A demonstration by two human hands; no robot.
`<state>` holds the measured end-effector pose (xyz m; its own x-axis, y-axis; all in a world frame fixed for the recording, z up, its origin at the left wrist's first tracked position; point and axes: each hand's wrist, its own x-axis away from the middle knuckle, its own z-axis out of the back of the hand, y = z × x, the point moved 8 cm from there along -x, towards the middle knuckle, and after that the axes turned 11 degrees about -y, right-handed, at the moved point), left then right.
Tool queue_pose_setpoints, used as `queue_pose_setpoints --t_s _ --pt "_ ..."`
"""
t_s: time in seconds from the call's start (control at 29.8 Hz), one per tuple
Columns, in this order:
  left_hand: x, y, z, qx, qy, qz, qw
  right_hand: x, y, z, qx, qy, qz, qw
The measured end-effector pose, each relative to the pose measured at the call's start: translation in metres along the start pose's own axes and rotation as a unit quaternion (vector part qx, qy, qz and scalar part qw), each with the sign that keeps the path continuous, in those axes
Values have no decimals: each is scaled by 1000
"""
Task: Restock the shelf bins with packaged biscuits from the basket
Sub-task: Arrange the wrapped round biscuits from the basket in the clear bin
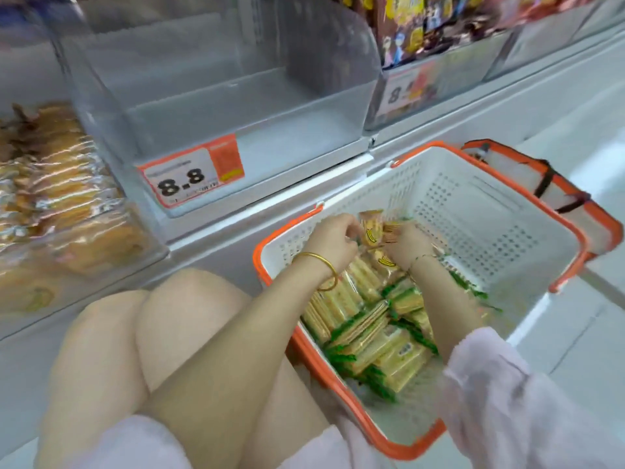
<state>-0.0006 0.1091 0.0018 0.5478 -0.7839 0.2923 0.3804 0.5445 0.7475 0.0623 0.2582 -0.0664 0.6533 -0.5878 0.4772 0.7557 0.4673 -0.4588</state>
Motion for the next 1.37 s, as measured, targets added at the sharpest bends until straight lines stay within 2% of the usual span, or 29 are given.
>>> queue_pose_setpoints --t_s 0.1,0.17,0.34,0.5,0.6,0.7,0.8,0.84,0.87,0.94,1.01,1.04,1.14,1.27,1.37 --pt "-22 -14 -9 29 -12 30 999 -34 0 -10 -83 41 4 996" --pt "-33 -22 -9 66 -11 45 997 -54 -4 -21 -104 38 12 994" --pt "-50 -46 -13 125 -32 93 987 -84 1 -48 -62 1 -14 998" --pt "-58 -56 -24 167 -56 134 975 -81 3 -44 -77 2 13 997" --pt "-62 -61 -34 201 -64 172 962 -51 -13 -40 -150 -52 70 985" --pt "-62 -65 -37 209 -53 198 956 -16 -31 -41 -169 -125 138 968" --pt "-61 -69 -34 201 -29 196 959 -1 -29 -51 -180 -234 150 944" --pt "-60 -71 -33 206 -26 198 958 -3 -23 -49 -189 -244 139 941" --pt "-59 -71 -32 209 -26 201 957 -10 -11 -42 -184 -218 113 952" --pt "-55 -70 -30 220 -29 202 954 -36 22 -17 -88 -67 21 994" --pt "-54 -68 -31 225 -37 198 953 -54 51 0 5 55 -92 994" --pt "-53 -67 -31 226 -43 195 953 -58 61 -2 15 66 -130 989" --pt "-50 -67 -32 234 -52 188 952 -62 77 -25 -13 19 -188 982" --pt "-48 -67 -29 255 -54 184 948 -55 73 -18 31 80 -184 979" --pt "-43 -67 -28 291 -46 190 937 -47 63 -11 -2 75 -166 983"
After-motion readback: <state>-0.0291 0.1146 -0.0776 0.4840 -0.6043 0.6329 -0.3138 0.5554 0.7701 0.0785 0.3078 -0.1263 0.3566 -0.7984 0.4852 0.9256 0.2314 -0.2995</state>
